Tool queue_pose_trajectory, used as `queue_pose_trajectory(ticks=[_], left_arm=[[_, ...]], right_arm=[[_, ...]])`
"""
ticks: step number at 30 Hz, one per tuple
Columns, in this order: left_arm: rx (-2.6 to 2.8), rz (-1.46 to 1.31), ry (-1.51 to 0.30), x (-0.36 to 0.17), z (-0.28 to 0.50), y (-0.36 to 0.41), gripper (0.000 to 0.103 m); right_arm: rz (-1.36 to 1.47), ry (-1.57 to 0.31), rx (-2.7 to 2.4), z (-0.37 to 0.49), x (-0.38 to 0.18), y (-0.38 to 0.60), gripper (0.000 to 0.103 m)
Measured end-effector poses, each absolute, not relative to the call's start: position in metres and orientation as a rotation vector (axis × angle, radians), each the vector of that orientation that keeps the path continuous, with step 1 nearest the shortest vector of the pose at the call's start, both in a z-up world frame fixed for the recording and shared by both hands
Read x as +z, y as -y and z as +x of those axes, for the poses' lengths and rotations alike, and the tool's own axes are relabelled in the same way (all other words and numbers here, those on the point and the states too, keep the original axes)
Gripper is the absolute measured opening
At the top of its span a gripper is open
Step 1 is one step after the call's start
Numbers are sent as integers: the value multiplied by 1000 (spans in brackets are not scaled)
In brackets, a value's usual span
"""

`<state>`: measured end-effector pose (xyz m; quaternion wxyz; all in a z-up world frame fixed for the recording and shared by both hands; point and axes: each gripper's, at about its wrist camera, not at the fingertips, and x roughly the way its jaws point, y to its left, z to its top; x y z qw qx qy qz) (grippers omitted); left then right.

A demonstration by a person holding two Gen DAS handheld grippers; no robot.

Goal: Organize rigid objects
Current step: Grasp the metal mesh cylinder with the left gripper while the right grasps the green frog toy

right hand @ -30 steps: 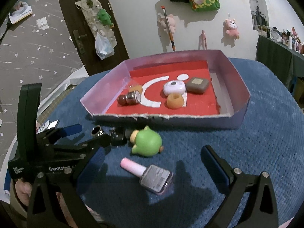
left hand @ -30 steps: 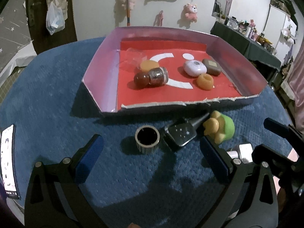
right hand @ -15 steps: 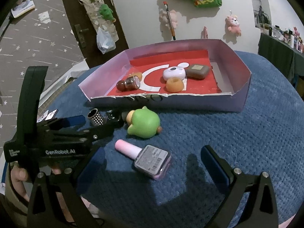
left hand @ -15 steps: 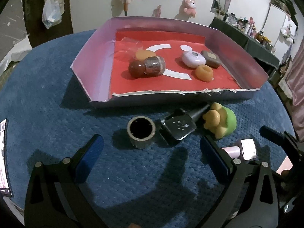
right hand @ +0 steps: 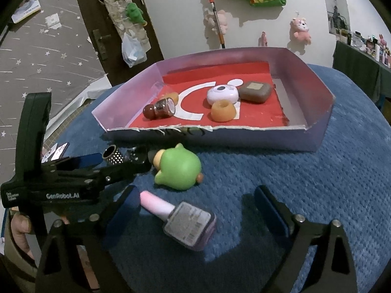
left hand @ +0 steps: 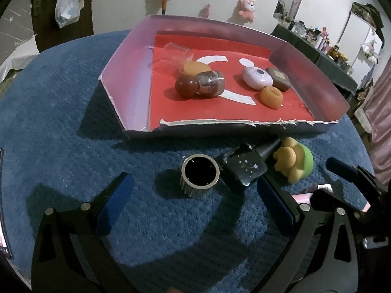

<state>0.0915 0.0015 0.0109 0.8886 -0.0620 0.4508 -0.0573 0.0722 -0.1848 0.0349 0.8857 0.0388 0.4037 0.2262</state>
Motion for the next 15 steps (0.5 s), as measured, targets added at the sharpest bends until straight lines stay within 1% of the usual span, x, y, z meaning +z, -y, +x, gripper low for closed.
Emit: queue_pose_trajectory(ticks=[2,4,6,8,10,12,15], left_arm=[[-125,-128,-925,12,90,-2,102],[-126,-142,-913,13,86,-7,101],[-122,-156,-908,14,83,-12,98],[-127,-175,-901,15,82,-18,92],[-127,-183,-895,15,83,-21,89],[-128,-189,-891,15,84,-23,88],[-147,-190,-876,15,86,-21,80]], right_arm=[[77,-845,476,78,35,181,89],[77,-850,484,81,35,178,85],[72,-855,495,86,36,173,82],[63,-858,504,89,36,167,80],[59,-865,513,92,35,161,76],[55,-877,516,96,33,156,73],[46,-888,507,100,30,152,66]])
